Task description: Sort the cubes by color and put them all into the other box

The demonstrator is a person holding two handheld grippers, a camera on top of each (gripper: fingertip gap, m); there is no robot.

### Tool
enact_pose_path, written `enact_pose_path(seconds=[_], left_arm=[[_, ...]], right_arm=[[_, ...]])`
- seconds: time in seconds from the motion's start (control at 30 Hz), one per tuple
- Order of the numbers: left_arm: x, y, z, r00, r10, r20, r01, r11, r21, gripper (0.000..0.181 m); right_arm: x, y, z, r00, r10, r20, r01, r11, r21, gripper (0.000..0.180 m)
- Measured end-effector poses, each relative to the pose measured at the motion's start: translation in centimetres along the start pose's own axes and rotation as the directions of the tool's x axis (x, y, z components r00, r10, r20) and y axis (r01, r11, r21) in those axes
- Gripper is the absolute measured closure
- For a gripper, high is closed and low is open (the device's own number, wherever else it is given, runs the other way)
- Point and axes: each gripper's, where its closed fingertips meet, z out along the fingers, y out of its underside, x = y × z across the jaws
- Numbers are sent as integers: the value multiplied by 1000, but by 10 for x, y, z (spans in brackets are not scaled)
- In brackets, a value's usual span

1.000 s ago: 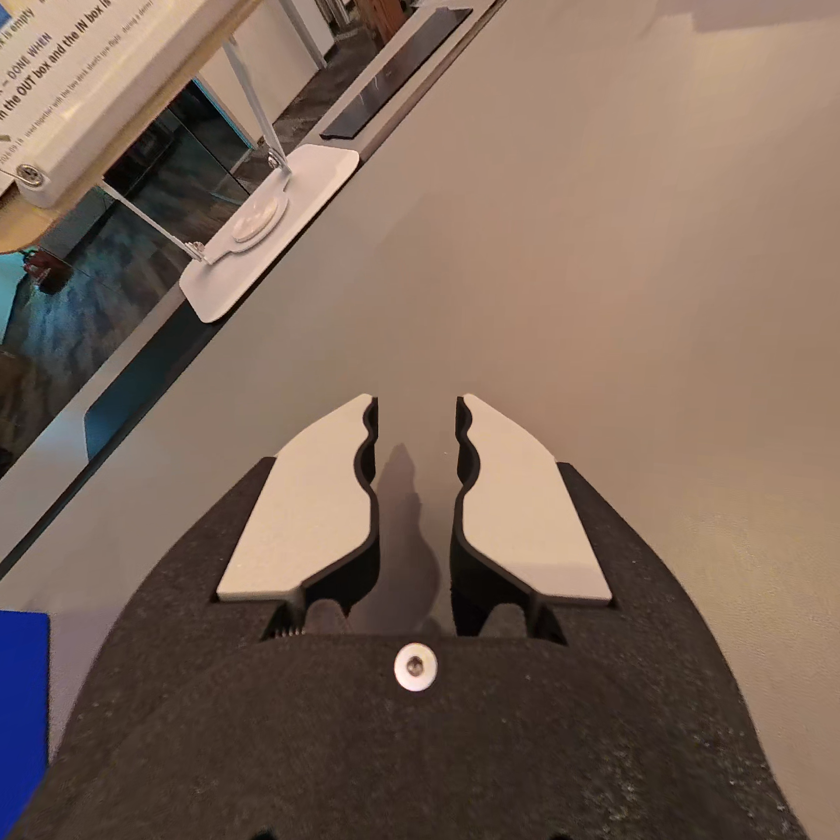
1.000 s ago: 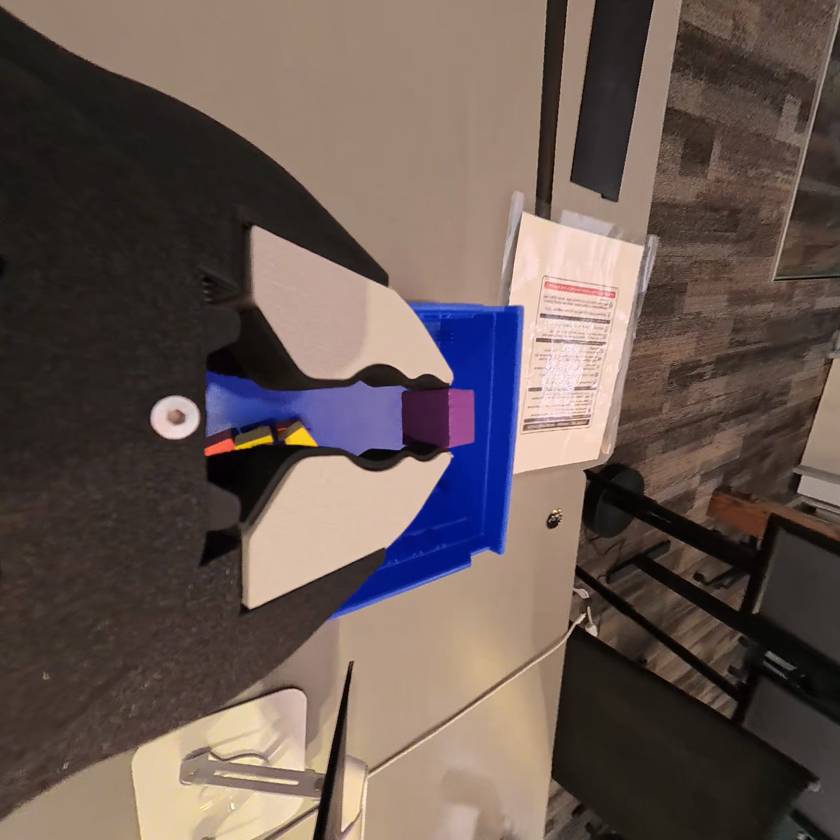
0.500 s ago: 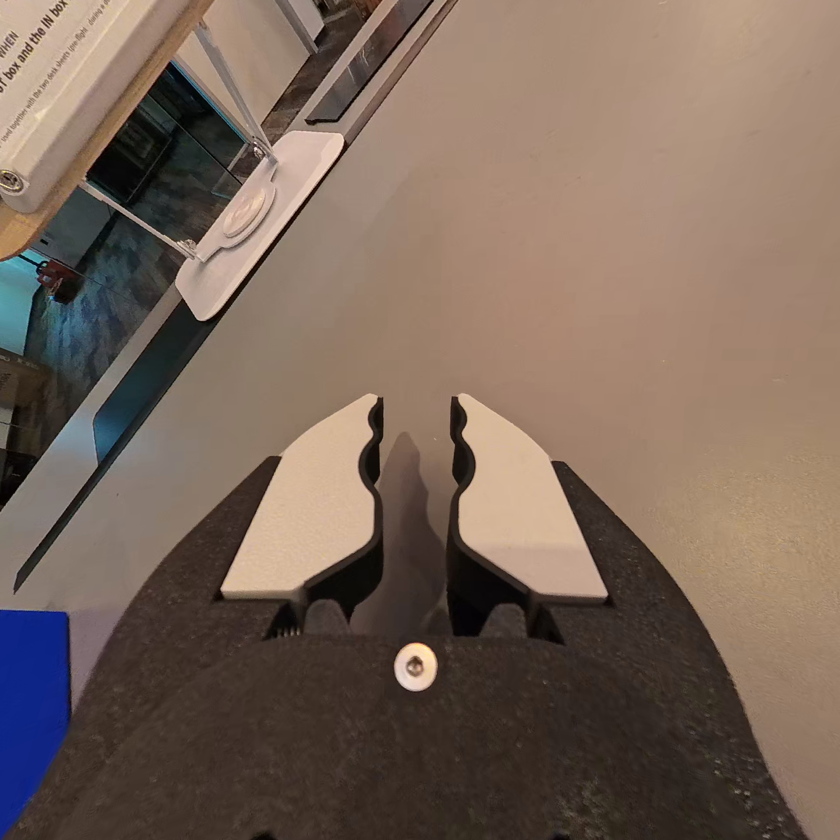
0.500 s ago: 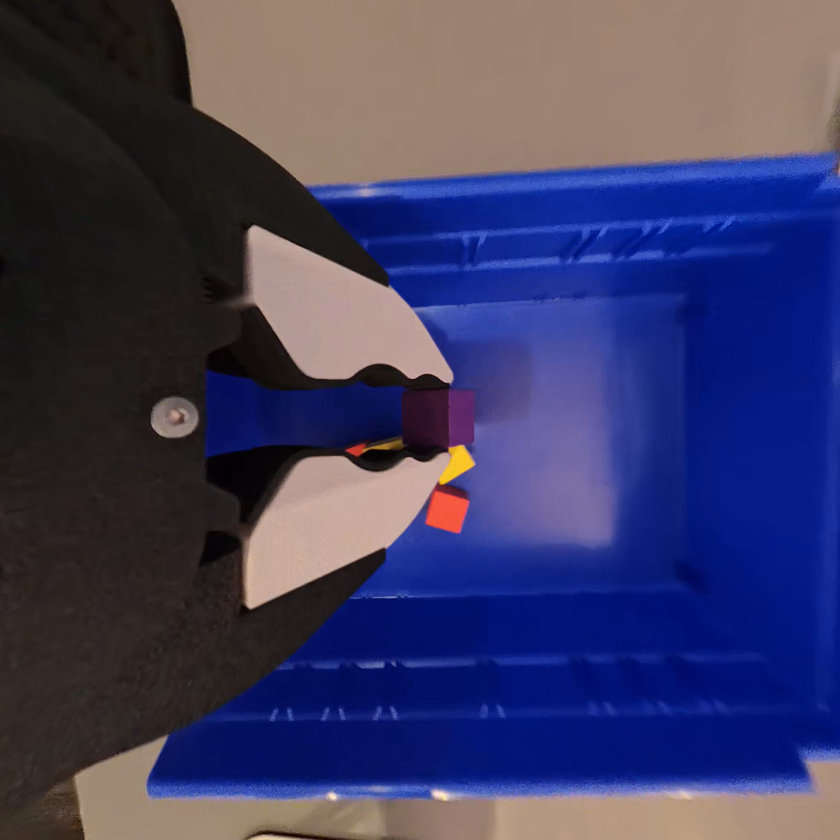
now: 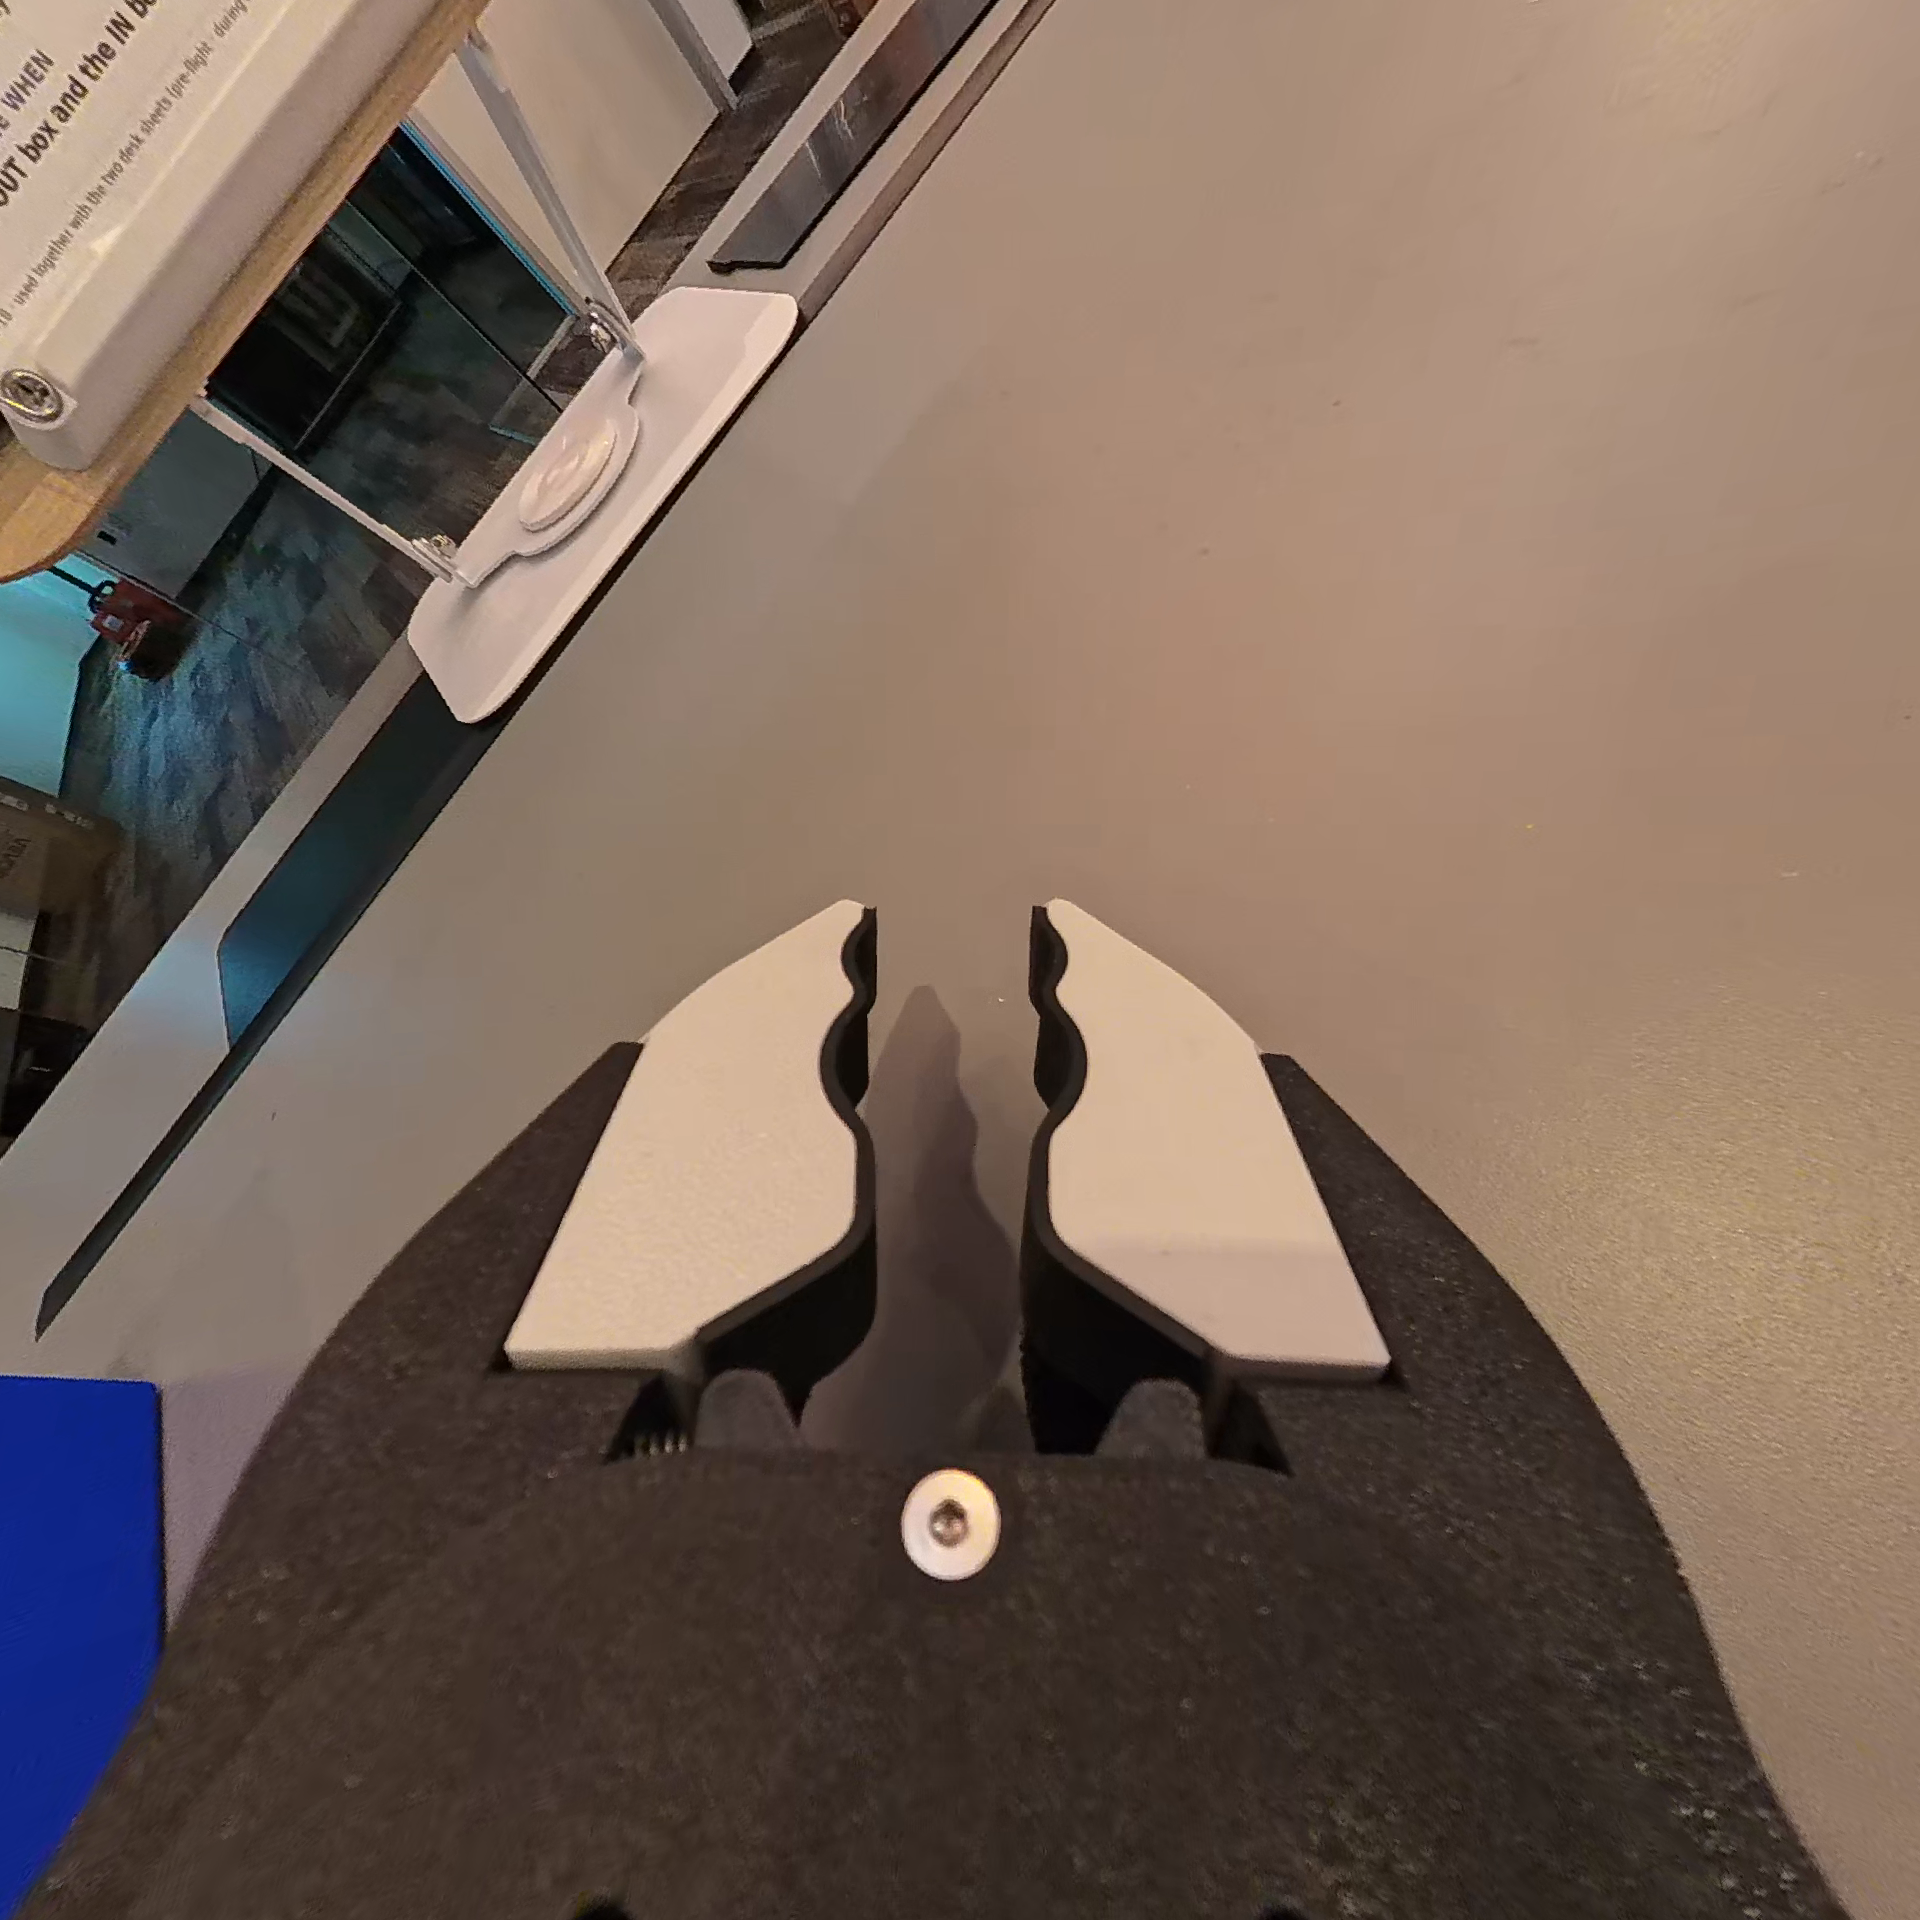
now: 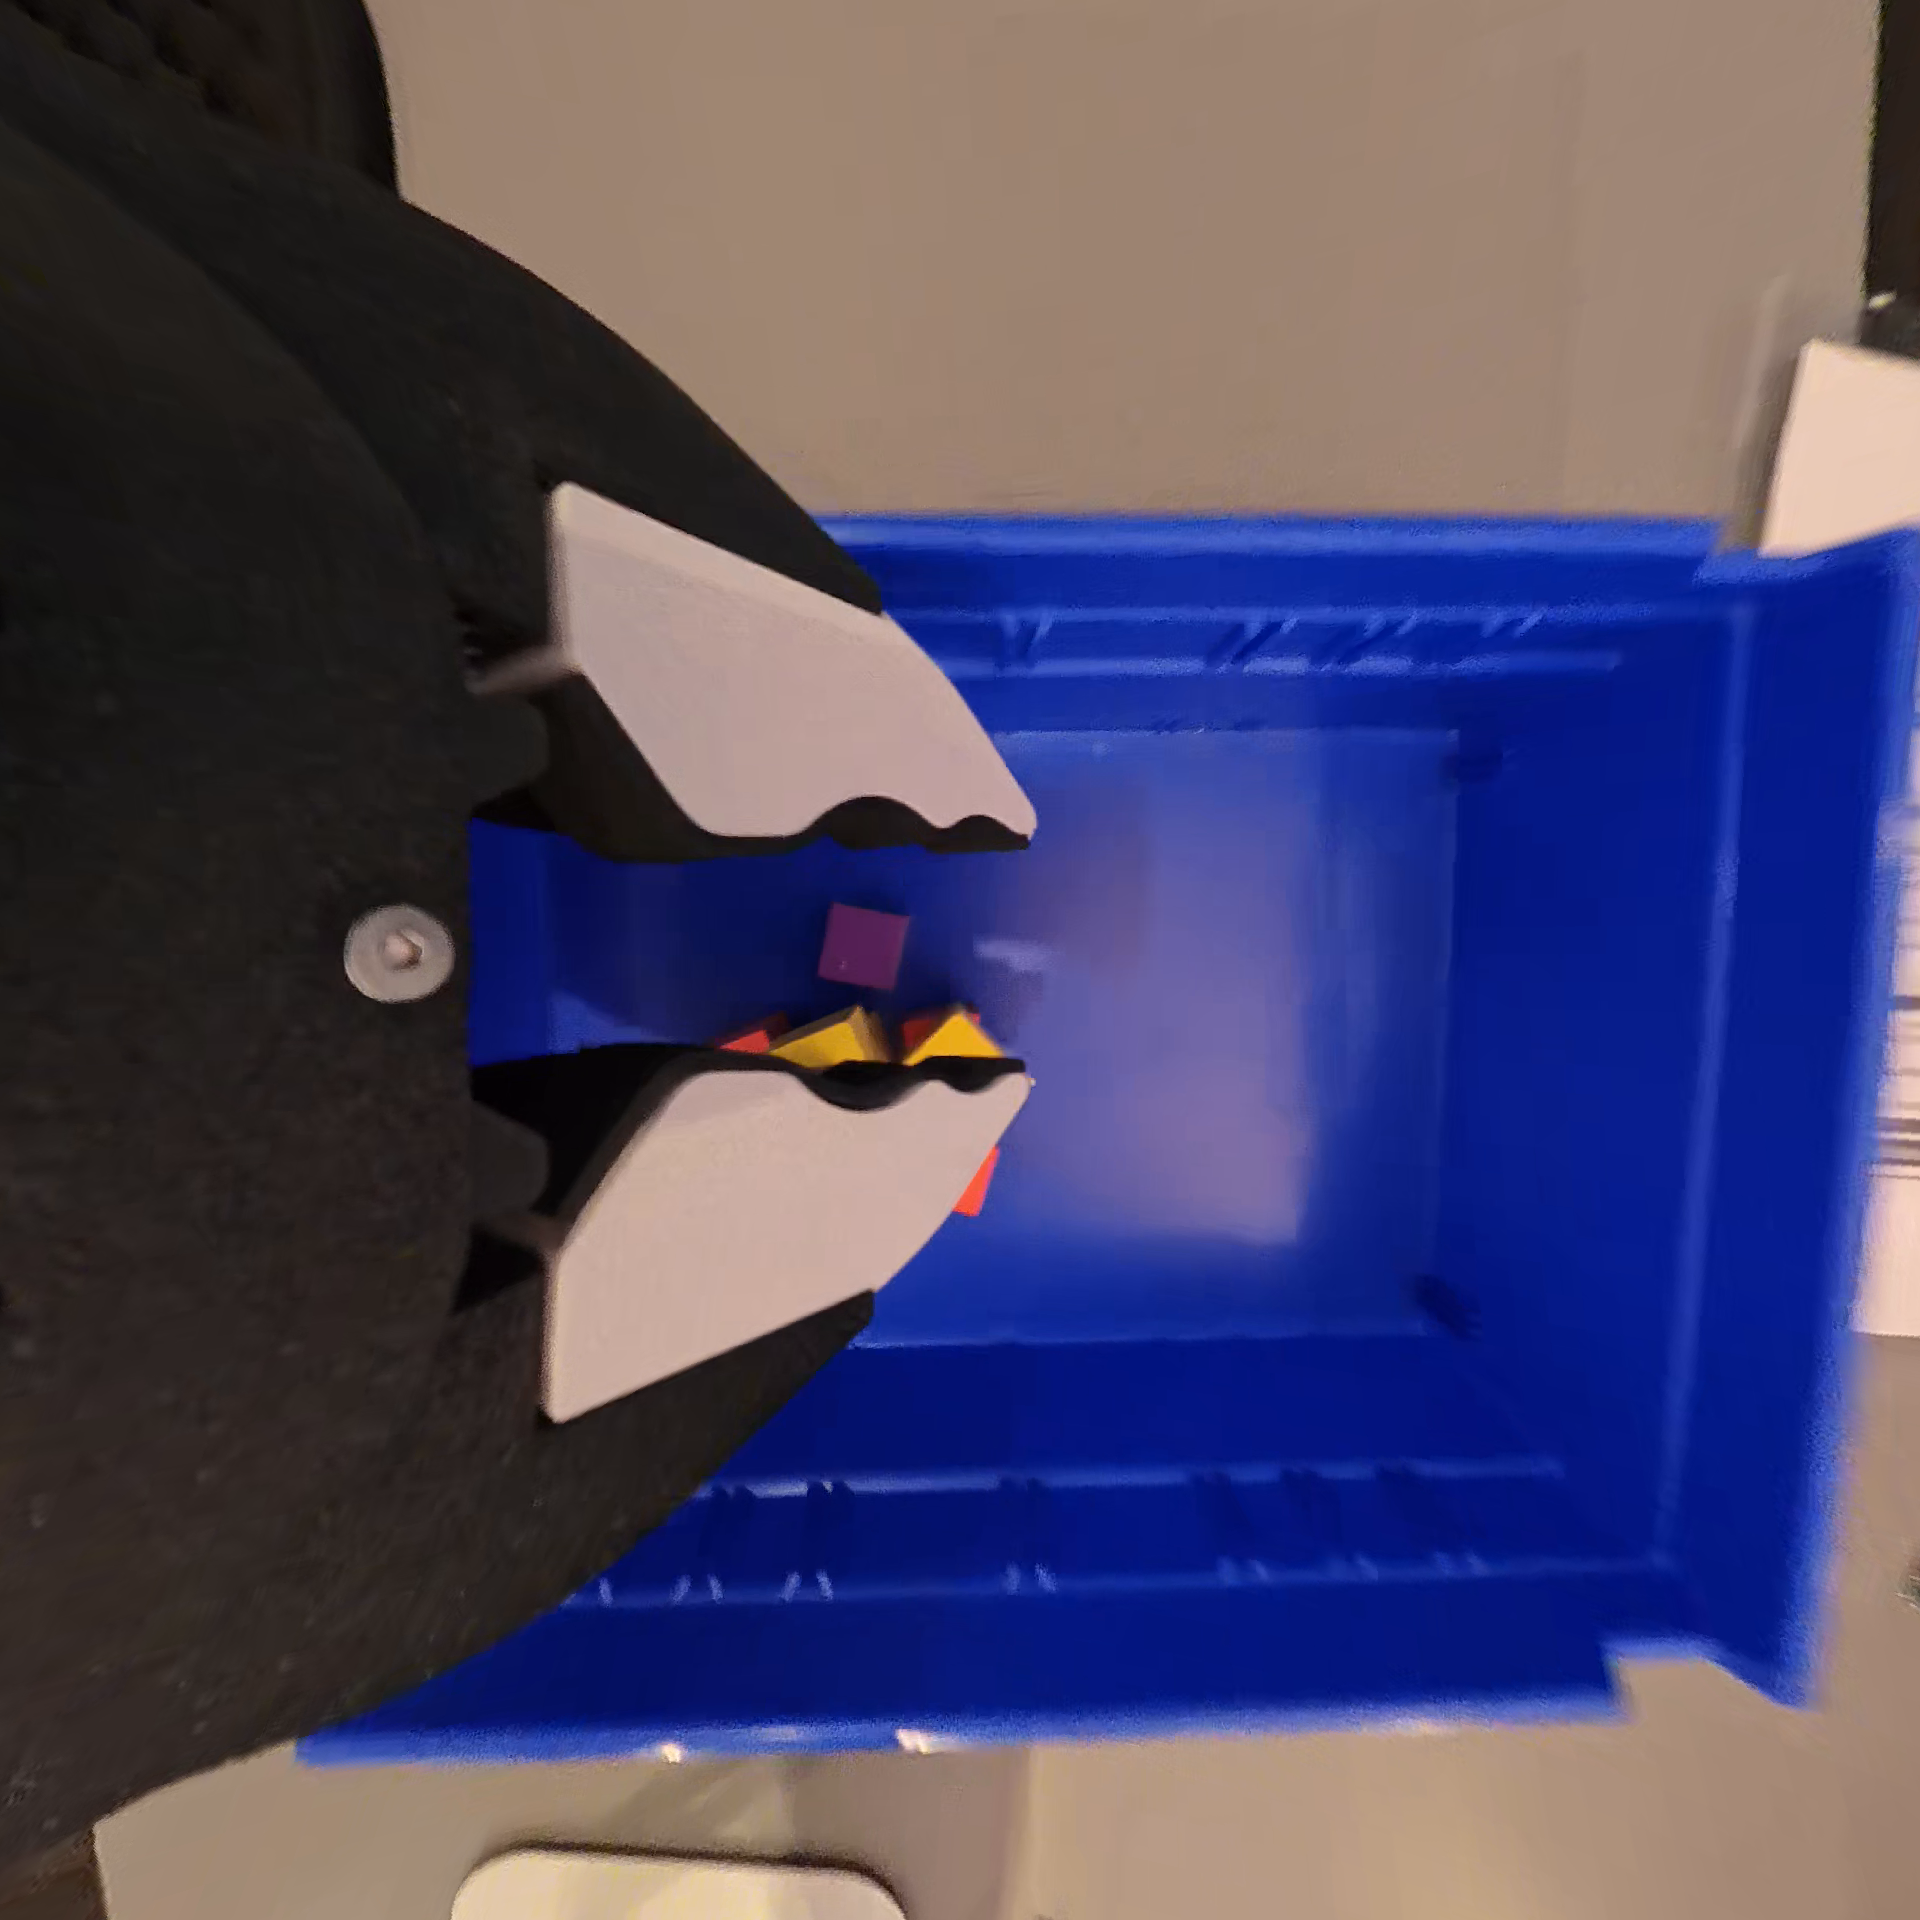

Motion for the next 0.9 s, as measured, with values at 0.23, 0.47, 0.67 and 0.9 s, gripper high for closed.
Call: enact_pose_path(seconds=[0.23, 0.47, 0.67, 0.9], left_arm=[[-2, 0, -1, 1000, -3, 15, 3, 1000, 0, 153], [-9, 1, -2, 999, -24, 38, 24, 1000, 6, 153], [-24, 1, -5, 994, -66, 86, 66, 998, 9, 154], [-74, 8, -23, 947, -232, 223, 232, 972, 27, 155]], right_arm=[[-67, -80, -39, 986, -145, -84, 162, 958, 238, 136], [-215, -141, -80, 959, -282, 33, 220, 812, 540, 135], [-366, -119, -97, 829, -525, 194, 307, 717, 626, 132], [-480, -52, -103, 595, -741, 310, 450, 627, 636, 131]])
